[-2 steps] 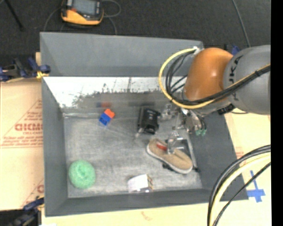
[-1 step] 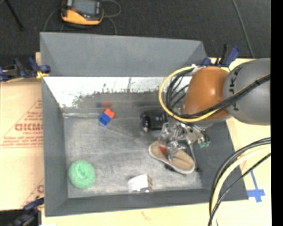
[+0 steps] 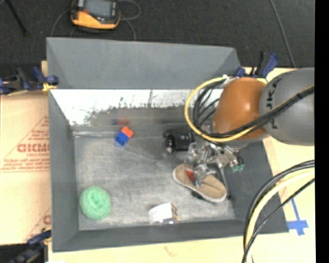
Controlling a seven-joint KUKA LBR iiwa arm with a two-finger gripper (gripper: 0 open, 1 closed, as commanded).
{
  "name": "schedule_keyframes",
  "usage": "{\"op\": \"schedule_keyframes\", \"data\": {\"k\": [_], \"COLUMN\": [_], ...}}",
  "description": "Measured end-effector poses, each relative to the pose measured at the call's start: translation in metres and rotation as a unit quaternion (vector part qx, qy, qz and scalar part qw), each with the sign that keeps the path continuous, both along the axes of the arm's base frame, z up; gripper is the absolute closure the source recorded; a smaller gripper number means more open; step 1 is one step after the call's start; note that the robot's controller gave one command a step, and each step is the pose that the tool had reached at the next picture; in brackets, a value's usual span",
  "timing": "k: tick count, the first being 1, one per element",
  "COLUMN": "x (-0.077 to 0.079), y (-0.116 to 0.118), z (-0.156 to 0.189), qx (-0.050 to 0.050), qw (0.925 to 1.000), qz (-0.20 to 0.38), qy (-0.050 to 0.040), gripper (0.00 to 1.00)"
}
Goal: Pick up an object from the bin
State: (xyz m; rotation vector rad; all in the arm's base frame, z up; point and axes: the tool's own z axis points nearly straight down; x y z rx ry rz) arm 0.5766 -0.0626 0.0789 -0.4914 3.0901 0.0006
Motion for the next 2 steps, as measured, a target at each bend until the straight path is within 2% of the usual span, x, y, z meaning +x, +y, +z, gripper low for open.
{"op": "schedule_keyframes", "data": {"k": [1, 2], "x": [-0.001, 0.0006], "y": [0.0002, -0.0026], "z": [0.0002, -0.0004], "qx": [0.0, 0.002], "qw": [1.0, 0.9999], "qz": [-0.002, -0.012], "qy": [-0.0014, 0.0018], "gripper": [1.0, 1.0]}}
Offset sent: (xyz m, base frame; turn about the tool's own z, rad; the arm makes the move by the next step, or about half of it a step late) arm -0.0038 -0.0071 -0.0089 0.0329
